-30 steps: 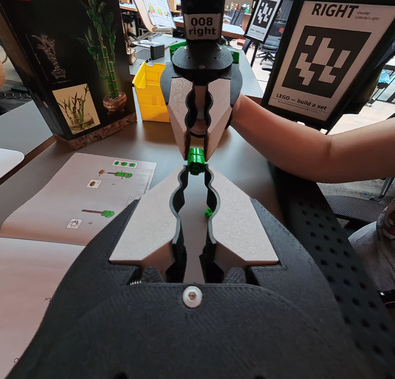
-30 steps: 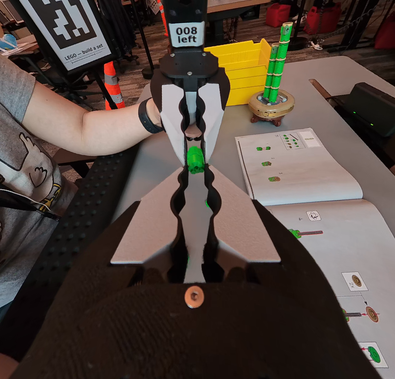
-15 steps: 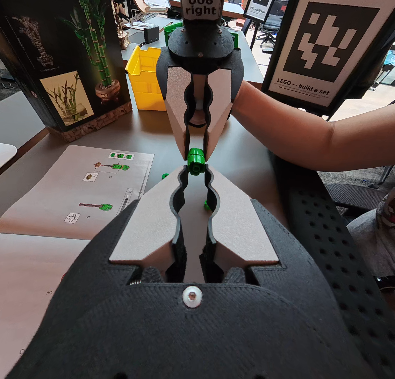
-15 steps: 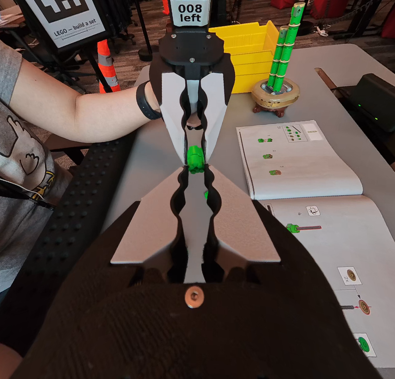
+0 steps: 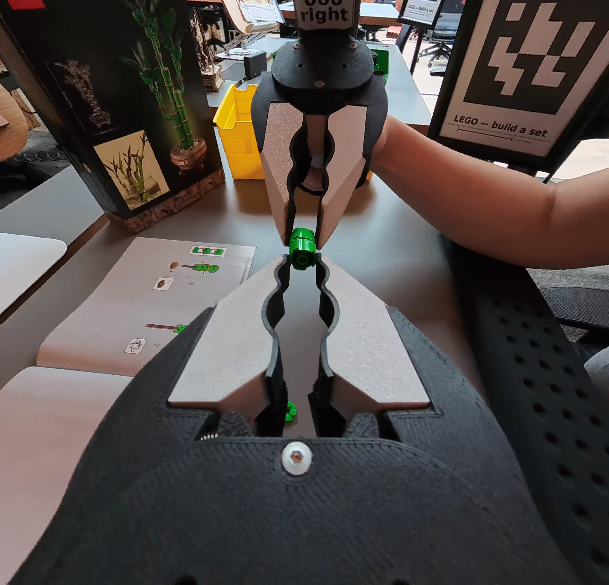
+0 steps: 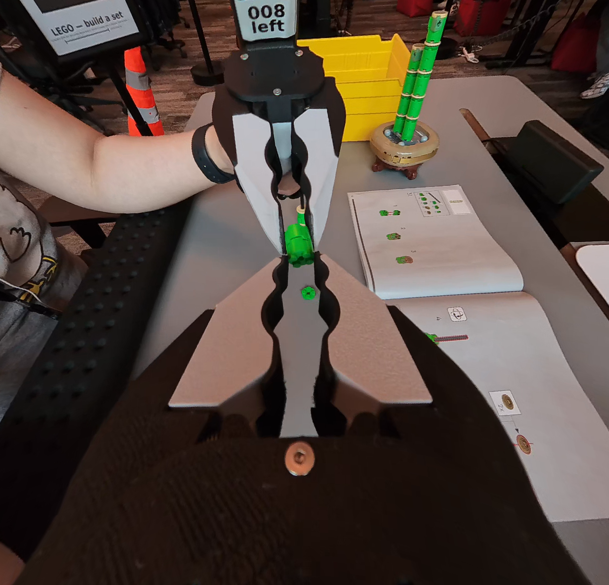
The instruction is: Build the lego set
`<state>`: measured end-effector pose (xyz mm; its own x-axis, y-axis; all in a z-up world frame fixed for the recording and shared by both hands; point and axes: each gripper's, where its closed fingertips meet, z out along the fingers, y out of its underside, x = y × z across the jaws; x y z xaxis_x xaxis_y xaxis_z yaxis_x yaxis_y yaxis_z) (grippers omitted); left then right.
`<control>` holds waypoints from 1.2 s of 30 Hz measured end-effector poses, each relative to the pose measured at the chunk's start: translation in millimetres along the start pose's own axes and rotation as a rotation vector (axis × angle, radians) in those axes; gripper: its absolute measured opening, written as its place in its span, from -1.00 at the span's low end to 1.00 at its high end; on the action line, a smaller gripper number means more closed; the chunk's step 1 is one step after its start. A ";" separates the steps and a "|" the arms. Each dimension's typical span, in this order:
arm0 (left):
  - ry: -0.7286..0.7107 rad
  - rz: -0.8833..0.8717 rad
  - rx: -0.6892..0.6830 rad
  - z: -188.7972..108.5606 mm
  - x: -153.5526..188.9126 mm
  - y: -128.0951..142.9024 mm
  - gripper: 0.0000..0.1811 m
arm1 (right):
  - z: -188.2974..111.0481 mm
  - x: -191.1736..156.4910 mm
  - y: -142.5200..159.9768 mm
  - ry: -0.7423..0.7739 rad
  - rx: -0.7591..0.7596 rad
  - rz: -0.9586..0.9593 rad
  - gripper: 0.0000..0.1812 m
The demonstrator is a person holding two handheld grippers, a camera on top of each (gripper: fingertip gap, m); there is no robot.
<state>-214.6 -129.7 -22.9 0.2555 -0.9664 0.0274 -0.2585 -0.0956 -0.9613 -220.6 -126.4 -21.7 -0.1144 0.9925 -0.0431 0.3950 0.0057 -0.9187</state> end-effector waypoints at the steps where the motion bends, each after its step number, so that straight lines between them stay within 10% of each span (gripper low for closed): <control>1: -0.004 0.003 0.006 0.3 -0.2 -0.9 -0.84 | -0.7 0.3 -0.9 0.003 0.007 -0.005 -0.83; 21: -0.170 0.074 0.136 -9.7 -18.4 -22.7 -0.85 | -5.5 16.3 -24.5 0.121 0.105 -0.046 -0.64; 36: -0.950 0.565 0.053 -61.4 -64.9 -47.6 -0.85 | 15.5 49.5 -83.0 0.614 0.096 -0.001 -0.50</control>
<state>-276.1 -77.0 37.9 0.7302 -0.2892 -0.6190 -0.5291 0.3337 -0.7802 -273.2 -79.6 46.4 0.4423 0.8816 0.1650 0.3078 0.0236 -0.9512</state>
